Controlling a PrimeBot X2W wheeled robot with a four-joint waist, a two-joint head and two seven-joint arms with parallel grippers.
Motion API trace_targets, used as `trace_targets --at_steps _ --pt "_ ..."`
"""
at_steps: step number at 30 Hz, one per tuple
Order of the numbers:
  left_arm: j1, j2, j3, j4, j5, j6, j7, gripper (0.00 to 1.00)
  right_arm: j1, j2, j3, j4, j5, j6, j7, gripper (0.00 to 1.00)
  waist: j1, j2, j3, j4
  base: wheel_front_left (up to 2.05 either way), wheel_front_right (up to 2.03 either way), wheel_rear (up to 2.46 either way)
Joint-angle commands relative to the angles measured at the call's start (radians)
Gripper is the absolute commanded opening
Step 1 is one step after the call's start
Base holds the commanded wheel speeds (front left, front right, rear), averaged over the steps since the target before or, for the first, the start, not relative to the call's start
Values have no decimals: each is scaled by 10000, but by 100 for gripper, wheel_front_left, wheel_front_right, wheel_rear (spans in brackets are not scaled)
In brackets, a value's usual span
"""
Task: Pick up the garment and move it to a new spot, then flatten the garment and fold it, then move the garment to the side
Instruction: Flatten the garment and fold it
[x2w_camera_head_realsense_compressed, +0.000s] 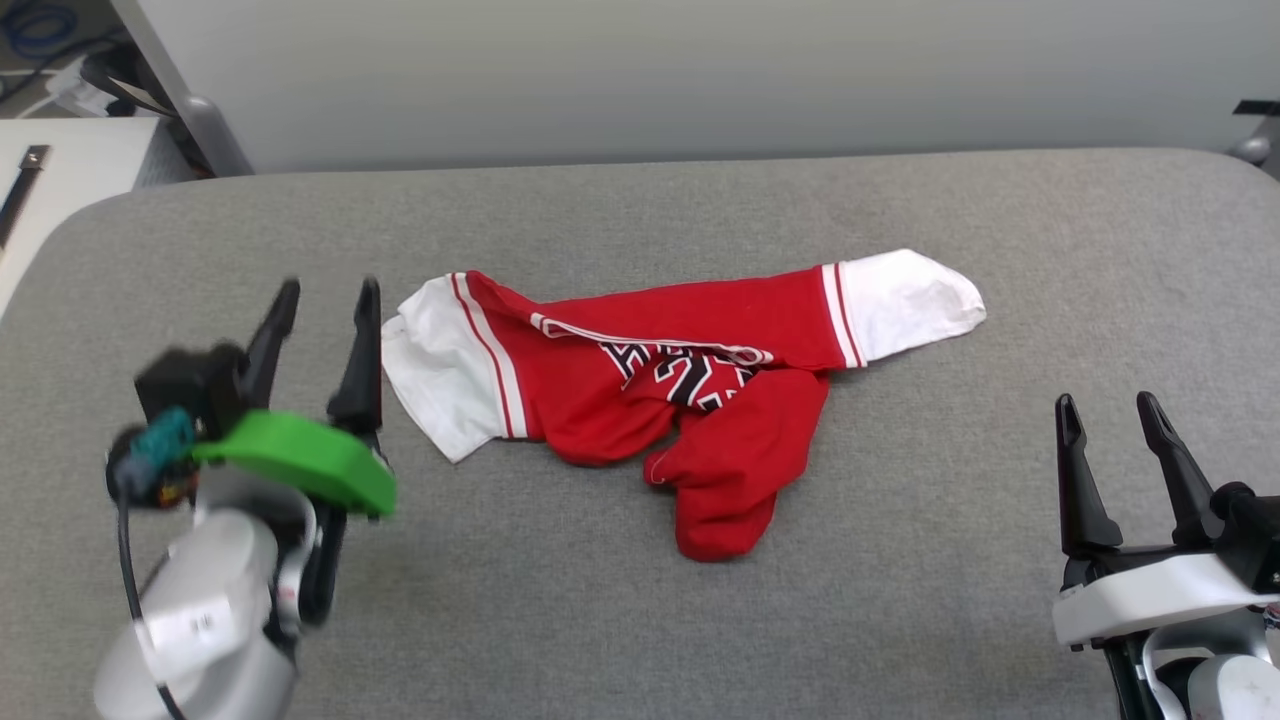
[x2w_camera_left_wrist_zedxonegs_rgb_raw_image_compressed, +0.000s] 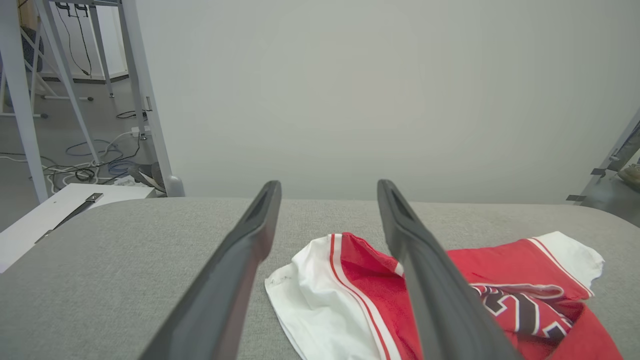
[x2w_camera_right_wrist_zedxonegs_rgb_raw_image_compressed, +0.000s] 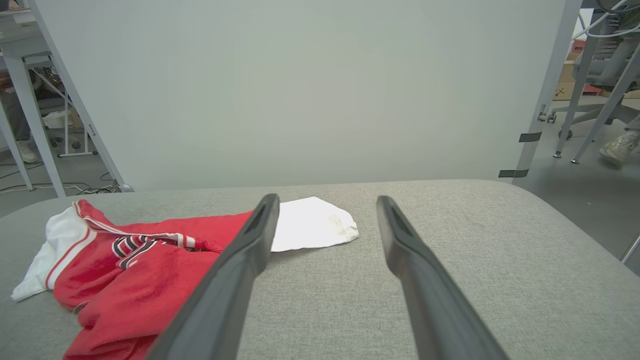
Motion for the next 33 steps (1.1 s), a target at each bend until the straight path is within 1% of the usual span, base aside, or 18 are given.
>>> trace_targets --at_steps 1,4,8,13,17,19,21,24,26,28,30,33 --pt "527 -110 167 -345 222 159 -53 100 134 53 0 -96 -64 -7 44 100 0 0 -256 213 0 0 0" --pt "1532 -345 569 -1325 665 293 -54 100 262 94 30 -176 -47 -7 70 100 0 0 -333 222 0 0 0" --pt "2535 -599 907 -2125 1288 174 -55 100 340 134 138 -244 18 -7 86 100 0 0 -354 215 0 0 0" --pt "3338 -1082 1195 -2365 1748 -5 -56 100 466 140 205 -236 38 -7 55 100 0 0 -384 275 0 0 0" --pt "3626 -1417 1432 -2338 2030 -178 -56 100 549 183 149 -310 49 -7 68 100 0 0 -307 362 0 0 0" --pt "3642 -1518 1507 -2275 2137 -275 -56 100 561 191 136 -361 48 -7 89 100 0 0 -209 386 0 0 0" --pt "3593 -1499 1515 -1983 2108 -374 37 100 524 189 144 -423 49 -7 111 100 0 0 -60 379 0 0 0" --pt "3183 -1220 1460 -1501 1949 -552 874 100 383 164 198 -559 42 -7 175 100 0 0 378 332 0 0 0" --pt "2612 -836 1378 -1316 1960 -778 1599 100 247 103 244 -605 39 -7 210 100 0 0 737 298 0 0 0" --pt "1806 -419 1290 -1136 1877 -1065 2642 100 109 52 259 -639 29 -7 211 100 0 0 1114 270 0 0 0" --pt "1046 -157 1300 -1082 1657 -1264 3501 100 -5 15 279 -658 27 -7 213 100 0 0 1419 233 0 0 0" --pt "-279 203 1204 -772 854 -1601 5608 100 -227 -30 379 -689 14 -7 194 100 0 0 1940 127 0 0 0"
